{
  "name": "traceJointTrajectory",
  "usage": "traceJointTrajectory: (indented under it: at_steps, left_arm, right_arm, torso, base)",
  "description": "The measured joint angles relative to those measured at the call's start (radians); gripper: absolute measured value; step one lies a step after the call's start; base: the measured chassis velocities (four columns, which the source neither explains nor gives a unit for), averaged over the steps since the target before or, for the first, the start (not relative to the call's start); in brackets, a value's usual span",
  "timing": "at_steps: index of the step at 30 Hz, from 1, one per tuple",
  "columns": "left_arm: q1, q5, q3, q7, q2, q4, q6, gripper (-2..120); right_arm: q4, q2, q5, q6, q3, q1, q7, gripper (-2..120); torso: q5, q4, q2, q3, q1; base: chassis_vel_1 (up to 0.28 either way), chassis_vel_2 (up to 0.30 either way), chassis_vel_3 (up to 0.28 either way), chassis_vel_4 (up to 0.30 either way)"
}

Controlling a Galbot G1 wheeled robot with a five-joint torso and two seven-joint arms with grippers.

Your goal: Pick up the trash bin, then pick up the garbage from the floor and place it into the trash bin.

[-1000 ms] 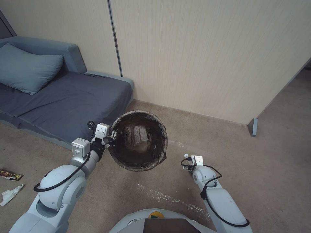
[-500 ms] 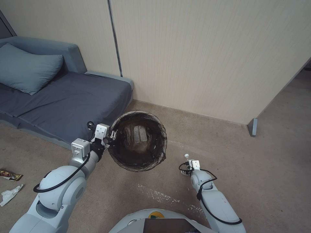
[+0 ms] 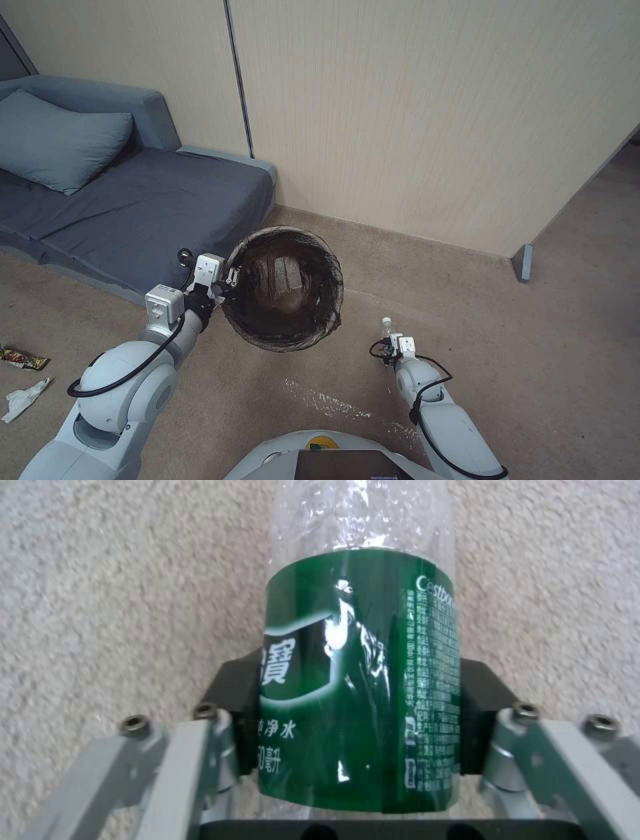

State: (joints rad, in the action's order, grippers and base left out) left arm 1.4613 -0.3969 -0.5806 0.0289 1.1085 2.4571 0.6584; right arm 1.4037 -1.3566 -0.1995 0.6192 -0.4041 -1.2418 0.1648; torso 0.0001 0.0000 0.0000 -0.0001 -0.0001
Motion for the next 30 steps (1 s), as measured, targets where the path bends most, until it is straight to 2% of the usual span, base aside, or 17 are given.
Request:
traceJointTrajectory:
  at_steps: [8,17,19,20,23,24,27,28,30]
  left_arm:
    - [0.003,0.004,-0.002,0.0,0.002,-0.001,-0.001,0]
    - [-0.002,0.005,-0.005,0.0,0.001,-0.018,-0.001,0]
    - [-0.006,0.005,-0.006,0.003,0.0,-0.031,0.0,0]
    - [-0.006,0.005,-0.006,0.003,0.0,-0.031,0.0,0]
    - [-0.011,0.005,-0.008,0.005,-0.001,-0.039,0.001,0]
    - [-0.011,0.005,-0.008,0.005,-0.001,-0.039,0.001,0]
    - [-0.015,0.004,-0.006,0.005,-0.003,-0.042,0.0,0]
    - [-0.015,0.004,-0.006,0.005,-0.003,-0.042,0.0,0]
    - [-0.015,0.004,-0.005,0.005,-0.001,-0.041,0.0,0]
  right_arm:
    - [0.077,0.013,0.006,-0.006,-0.011,-0.046,0.006,31]
    - [0.244,0.04,0.004,-0.027,-0.038,-0.112,0.013,28]
    - [0.356,0.06,-0.009,-0.034,-0.059,-0.151,0.013,28]
    - [0.356,0.06,-0.009,-0.034,-0.059,-0.151,0.013,28]
    - [0.482,0.088,-0.045,-0.033,-0.081,-0.195,0.013,28]
    - [0.482,0.088,-0.045,-0.033,-0.081,-0.195,0.013,28]
    - [0.753,0.152,-0.172,-0.005,-0.122,-0.259,0.018,28]
    - [0.753,0.152,-0.172,-0.005,-0.122,-0.259,0.018,28]
    - [0.842,0.186,-0.237,0.01,-0.132,-0.268,0.022,28]
  torso:
    - [-0.0003,-0.0003,0.0,0.0,0.0]
    - [-0.0001,0.0,0.0,0.0,0.0]
    - [-0.0001,0.0001,0.0,0.0,0.0]
    - [-0.0001,0.0001,0.0,0.0,0.0]
    - [-0.0002,-0.0001,0.0,0.0,0.0]
    - [-0.0002,-0.0001,0.0,0.0,0.0]
    - [-0.0002,-0.0001,0.0,0.0,0.0]
    - [-0.0002,-0.0001,0.0,0.0,0.0]
    - [-0.0001,-0.0001,0.0,0.0,0.0]
  base:
    - [0.0,0.0,0.0,0.0]
    - [0.0,0.0,0.0,0.0]
    - [0.0,0.0,0.0,0.0]
    - [0.0,0.0,0.0,0.0]
    - [0.0,0.0,0.0,0.0]
    - [0.0,0.0,0.0,0.0]
    - [0.0,0.0,0.0,0.0]
    - [0.0,0.0,0.0,0.0]
    - [0.0,0.0,0.0,0.0]
